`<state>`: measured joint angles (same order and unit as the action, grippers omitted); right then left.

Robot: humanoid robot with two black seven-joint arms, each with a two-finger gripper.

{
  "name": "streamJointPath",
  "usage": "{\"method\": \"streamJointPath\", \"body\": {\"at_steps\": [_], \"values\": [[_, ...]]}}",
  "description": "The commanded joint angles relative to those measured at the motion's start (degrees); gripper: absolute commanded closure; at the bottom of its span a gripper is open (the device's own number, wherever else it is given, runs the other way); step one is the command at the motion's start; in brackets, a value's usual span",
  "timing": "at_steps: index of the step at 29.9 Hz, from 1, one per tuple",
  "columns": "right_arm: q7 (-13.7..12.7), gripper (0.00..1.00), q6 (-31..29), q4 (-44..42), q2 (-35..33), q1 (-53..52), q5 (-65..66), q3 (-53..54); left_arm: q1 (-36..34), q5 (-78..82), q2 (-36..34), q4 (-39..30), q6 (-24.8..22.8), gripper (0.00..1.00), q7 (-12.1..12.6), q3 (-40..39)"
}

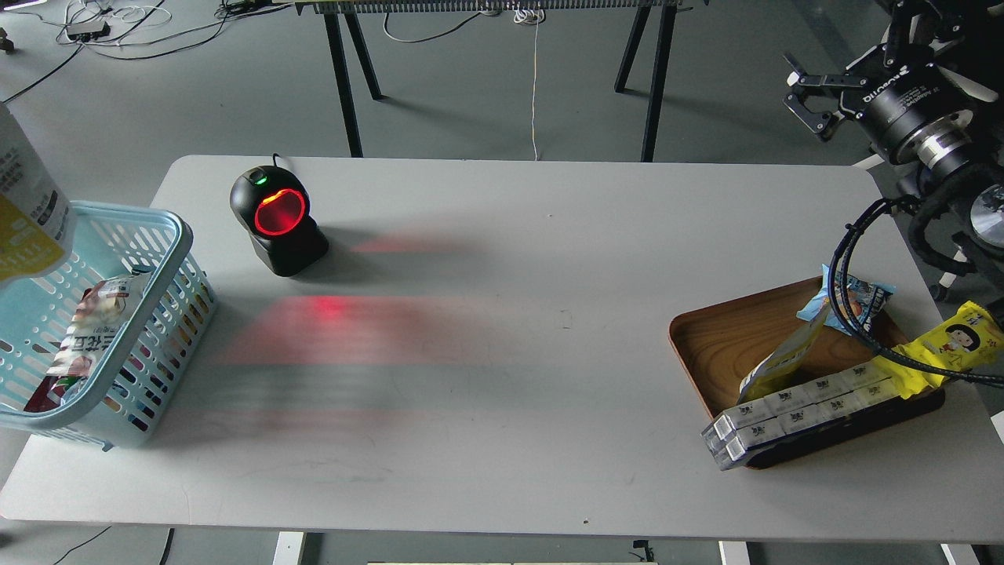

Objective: Scan snack and place in basket

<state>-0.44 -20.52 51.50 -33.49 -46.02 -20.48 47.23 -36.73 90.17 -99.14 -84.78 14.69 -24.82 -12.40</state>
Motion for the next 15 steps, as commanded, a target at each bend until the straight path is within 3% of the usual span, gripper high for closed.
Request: {"method": "streamJointPath", "body": {"at_steps": [1,8,15], "values": [[0.0,0.04,0.05,0.0,0.01,-0.12,0.0,-0.12,0.08,-0.43,0.44,0.58,4.28,1.0,-0.23,5.7],[0.0,0.04,0.05,0.0,-0.08,-0.03,0.0,-0.21,0.25,-0.52,3.07,1.37,11.66,1.0,0.3,15.82],[0.0,0.04,0.05,0.0,0.01,-0.03,0.0,-0.29,0.43,-0.52,6.15,1.54,13.31,1.0,0.3,18.38]]}}
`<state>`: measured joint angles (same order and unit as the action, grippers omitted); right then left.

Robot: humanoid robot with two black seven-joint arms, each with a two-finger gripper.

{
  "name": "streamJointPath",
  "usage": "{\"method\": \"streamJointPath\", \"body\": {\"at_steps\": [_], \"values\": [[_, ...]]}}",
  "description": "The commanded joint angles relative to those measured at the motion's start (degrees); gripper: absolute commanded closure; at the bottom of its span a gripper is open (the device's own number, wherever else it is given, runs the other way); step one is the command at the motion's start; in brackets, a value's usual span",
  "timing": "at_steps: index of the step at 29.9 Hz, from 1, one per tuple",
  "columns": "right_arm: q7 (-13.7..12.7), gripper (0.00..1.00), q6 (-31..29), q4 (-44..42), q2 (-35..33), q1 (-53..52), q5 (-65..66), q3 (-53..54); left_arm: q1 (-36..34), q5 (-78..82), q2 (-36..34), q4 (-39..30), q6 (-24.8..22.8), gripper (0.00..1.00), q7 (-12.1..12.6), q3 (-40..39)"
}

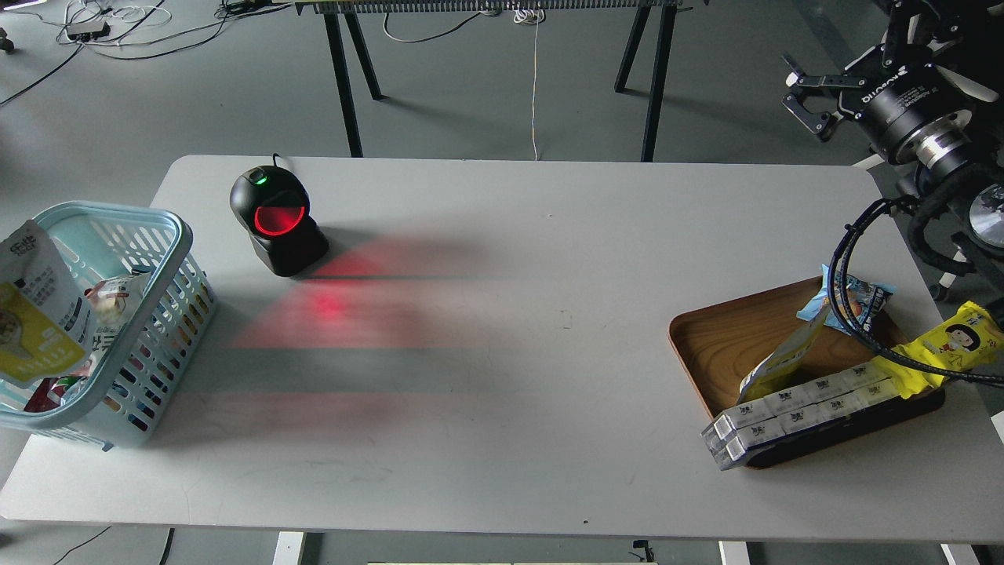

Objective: Scan snack and place in basket

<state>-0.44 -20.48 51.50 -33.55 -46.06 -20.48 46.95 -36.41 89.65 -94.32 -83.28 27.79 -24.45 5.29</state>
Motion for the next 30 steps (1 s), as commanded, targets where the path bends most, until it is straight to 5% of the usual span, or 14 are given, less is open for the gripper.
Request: {"method": "streamJointPath", "body": {"at_steps": [1,10,15,18,21,30], "values": [[0.0,0.04,0.0,0.0,0.06,0.01,0.0,-0.02,0.29,-0.01,1.51,0.22,0.21,1.0,-0.07,0.69],[0.0,0.04,0.0,0.0,-0.03,-0.08,0.0,-1.51,1.43,0.08,5.99,5.49,0.21,0.9,-0.16,0.78],[0.09,0.04,0.0,0.0,0.06,-0.17,0.0,-1.51,1.52,0.08,6.61,6.37,0.21,0.6,-0.43,0.78],[0.09,0.04,0.0,0.0,0.06,-0.17,0.0,-1.6,1.43,0.08,6.52,6.37,0.21,0.18,-0.51,0.69],[0.09,0.04,0.09,0.0,0.06,-0.26,0.0,-1.6,1.26,0.17,5.99,6.37,0.21,0.02,-0.43,0.08],[0.09,0.04,0.61,0.61,0.06,-1.75,0.0,-1.77,-3.84,0.09,2.56,7.08,0.21,0.01,-0.51,-10.81]]}}
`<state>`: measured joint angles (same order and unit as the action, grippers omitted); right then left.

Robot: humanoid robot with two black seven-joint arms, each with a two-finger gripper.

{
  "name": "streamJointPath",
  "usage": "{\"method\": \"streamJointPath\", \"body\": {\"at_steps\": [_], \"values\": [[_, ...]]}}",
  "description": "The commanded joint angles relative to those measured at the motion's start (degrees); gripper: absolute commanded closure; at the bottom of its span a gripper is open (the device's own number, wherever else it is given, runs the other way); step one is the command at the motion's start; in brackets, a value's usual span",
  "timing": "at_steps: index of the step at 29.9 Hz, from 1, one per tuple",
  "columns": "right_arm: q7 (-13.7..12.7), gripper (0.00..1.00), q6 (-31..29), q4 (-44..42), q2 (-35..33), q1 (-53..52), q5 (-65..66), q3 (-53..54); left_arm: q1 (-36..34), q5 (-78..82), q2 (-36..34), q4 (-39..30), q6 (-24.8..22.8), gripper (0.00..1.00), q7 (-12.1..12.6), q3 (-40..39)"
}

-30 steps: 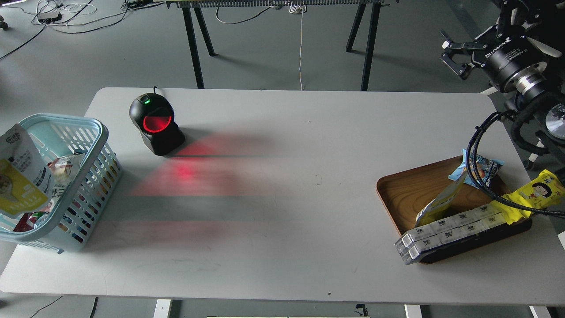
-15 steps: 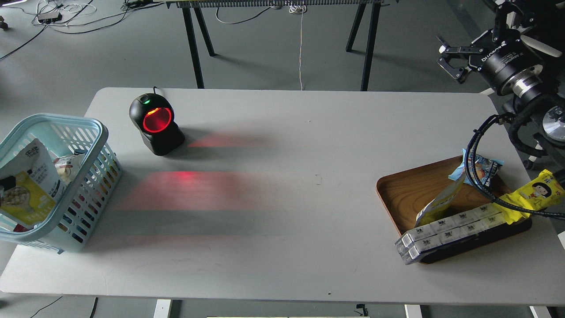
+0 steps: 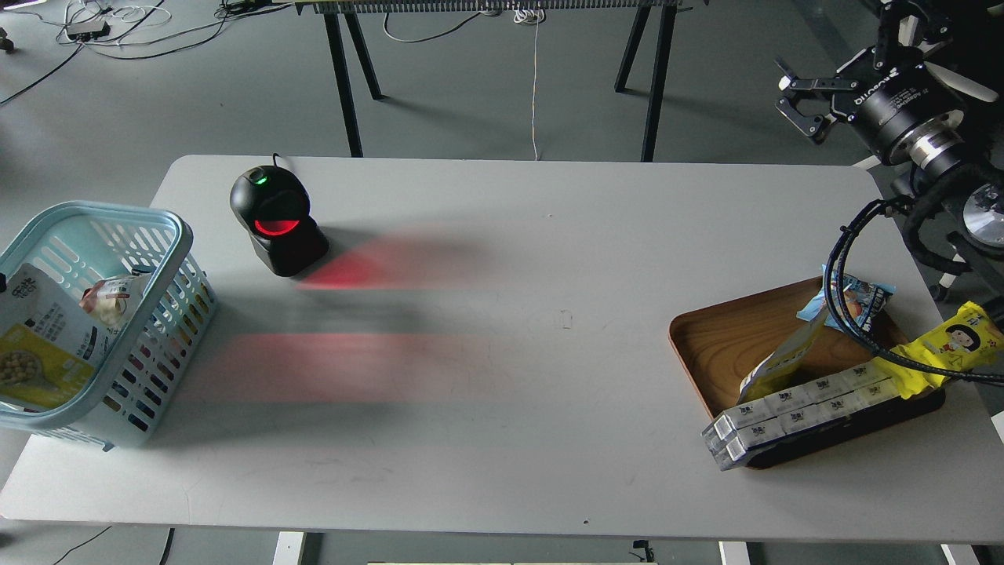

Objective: Scan snack and place in basket

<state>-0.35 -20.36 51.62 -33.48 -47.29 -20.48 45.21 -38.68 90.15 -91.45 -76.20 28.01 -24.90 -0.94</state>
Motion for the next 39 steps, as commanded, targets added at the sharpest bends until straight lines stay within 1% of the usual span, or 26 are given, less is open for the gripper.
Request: {"method": "streamJointPath", "body": {"at_steps": [1,4,7,9,11,13,14,15,19,22,24,26,30,32,34,36,37,39], "values": [[-0.01,0.04,0.85,0.67,0.0,-0.69,0.0,-0.12,-2.53,-0.5,-0.14,0.0,-0.01,0.01,-0.06,-6.6],[-0.09,0.04,0.85,0.67,-0.26,-0.78,0.0,-0.12,-6.3,-2.51,1.0,0.0,-0.01,0.01,0.29,-12.67],[-0.09,0.04,0.85,0.67,-0.88,-1.04,0.0,-0.12,-9.21,-9.36,5.56,0.61,-6.19,0.01,1.17,-17.86],[-0.09,0.04,1.03,0.67,-0.97,-1.48,0.0,-0.3,-11.84,-13.84,8.9,2.19,-10.76,0.01,3.01,-20.41],[-0.18,0.04,1.73,0.67,-0.97,-1.84,0.0,-0.3,-15.18,-19.02,13.46,4.03,-16.29,0.01,5.03,-22.17],[-0.27,0.04,2.61,0.67,-1.06,-2.27,-0.09,-0.3,-18.17,-26.31,19.96,6.93,-21.39,0.01,6.09,-23.49],[-0.44,0.04,2.79,0.76,-1.06,-2.36,-0.18,-0.3,-19.05,-30.43,22.78,8.51,-23.33,0.01,6.18,-23.93],[-0.62,0.04,2.87,0.67,-1.06,-2.36,-0.18,-0.3,-19.32,-33.96,24.72,9.91,-24.31,0.01,6.18,-24.2],[-0.71,0.04,3.22,0.67,-1.06,-2.45,-0.09,-0.3,-19.5,-45.22,31.67,15.98,-25.72,0.01,6.1,-24.64],[-0.71,0.04,5.5,0.58,-0.97,-2.89,-0.09,-0.3,-19.59,-56.36,36.59,17.66,-29.92,0.01,6.53,-26.21],[-0.71,0.04,6.74,0.58,-0.97,-3.24,-0.09,-0.91,-19.5,-64.71,38.88,18.8,-32.83,0.01,7.32,-26.75],[-0.71,0.04,6.83,0.67,-1.06,-3.68,-0.09,-2.75,-19.15,-71.23,41.33,20.9,-34.59,0.01,8.2,-26.75],[-0.71,0.04,6.74,0.85,-2.37,-4.39,-0.18,-5.83,-19.06,-77.57,49.15,26.96,-36.26,0.01,8.47,-26.84],[-0.71,0.04,6.92,1.63,-3.16,-4.39,-0.18,-6.54,-18.89,-81.61,51.97,29.08,-38.63,0.01,8.73,-26.92],[-0.71,0.03,6.92,3.48,-3.86,-4.21,-0.09,-7.41,-18.1,-87.14,53.65,30.93,-42.05,0.01,8.99,-26.92],[-0.71,0.01,7.01,4.97,-4.74,-3.77,-0.09,-8.38,-17.13,-91.8,55.4,33.21,-44.08,0.01,9.08,-26.84],[-0.71,0.01,7.01,5.76,-5.36,-3.6,-0.09,-8.73,-16.69,-93.39,57.33,34.61,-45.05,0.01,9.26,-26.84],[-0.71,0.01,6.92,6.65,-6.76,-2.63,-0.18,-8.82,-16.51,-95.07,60.14,37.07,-47.59,0.0,10.13,-27.01]]}}
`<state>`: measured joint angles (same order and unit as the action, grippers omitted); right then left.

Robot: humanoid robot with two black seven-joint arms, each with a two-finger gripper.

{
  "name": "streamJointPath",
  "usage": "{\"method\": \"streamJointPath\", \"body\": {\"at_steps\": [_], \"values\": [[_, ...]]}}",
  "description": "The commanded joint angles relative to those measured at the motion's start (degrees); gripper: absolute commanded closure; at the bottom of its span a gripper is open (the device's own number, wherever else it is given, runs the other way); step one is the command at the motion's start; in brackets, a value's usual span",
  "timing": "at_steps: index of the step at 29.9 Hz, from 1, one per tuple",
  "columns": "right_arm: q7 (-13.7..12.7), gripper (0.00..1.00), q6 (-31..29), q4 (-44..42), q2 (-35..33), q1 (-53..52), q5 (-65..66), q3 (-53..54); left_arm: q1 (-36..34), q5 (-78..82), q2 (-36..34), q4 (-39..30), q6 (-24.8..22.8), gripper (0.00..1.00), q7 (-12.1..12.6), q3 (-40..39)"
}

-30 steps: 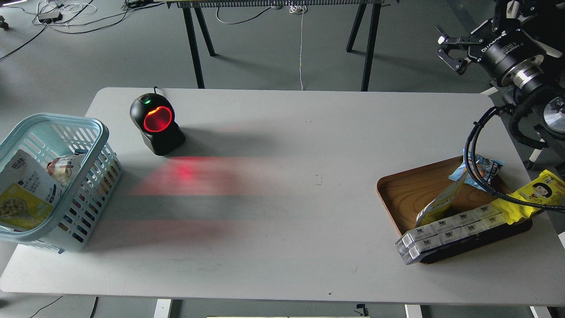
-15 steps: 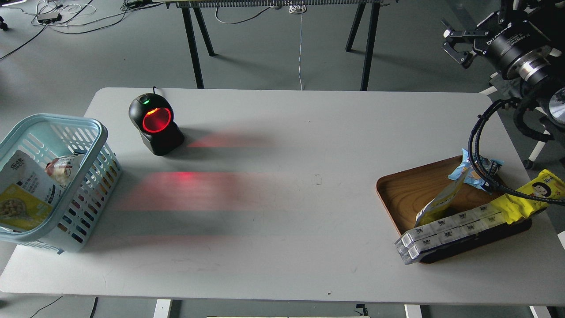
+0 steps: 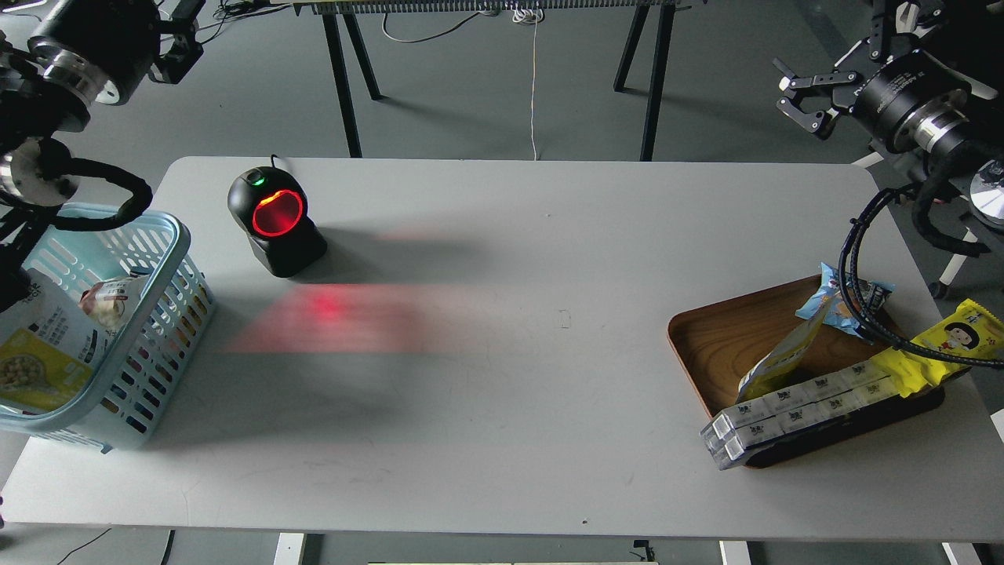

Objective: Scan snack and place in basket

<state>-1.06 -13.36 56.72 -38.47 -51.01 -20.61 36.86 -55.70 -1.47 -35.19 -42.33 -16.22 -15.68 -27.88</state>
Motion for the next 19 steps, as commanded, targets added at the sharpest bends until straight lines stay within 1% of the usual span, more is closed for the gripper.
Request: {"method": "streamJointPath", "body": {"at_steps": [1,3,7,12,19], "values": [[0.01,0.01,-0.17,2.07,-2.65,1.87,-0.13,-0.12,0.5,-4.15,5.03,4.44,-5.12,0.0,1.79,-0.34],[0.01,0.01,-0.44,3.57,-4.15,3.28,-0.22,0.14,0.59,-5.99,6.27,6.46,-7.16,0.0,3.19,-1.91],[0.45,0.01,-0.79,6.64,-6.7,6.44,-0.48,1.28,0.59,-8.37,8.29,8.05,-7.51,0.0,5.48,-4.64],[0.62,0.01,-0.79,6.91,-6.79,9.34,-0.66,4.09,0.33,-8.46,9.09,8.05,-7.6,0.0,5.4,-5.35],[0.71,0.01,-0.88,6.91,-6.53,9.7,-0.75,4.8,0.24,-8.2,8.47,7.97,-7.95,0.0,5.05,-5.35]]}}
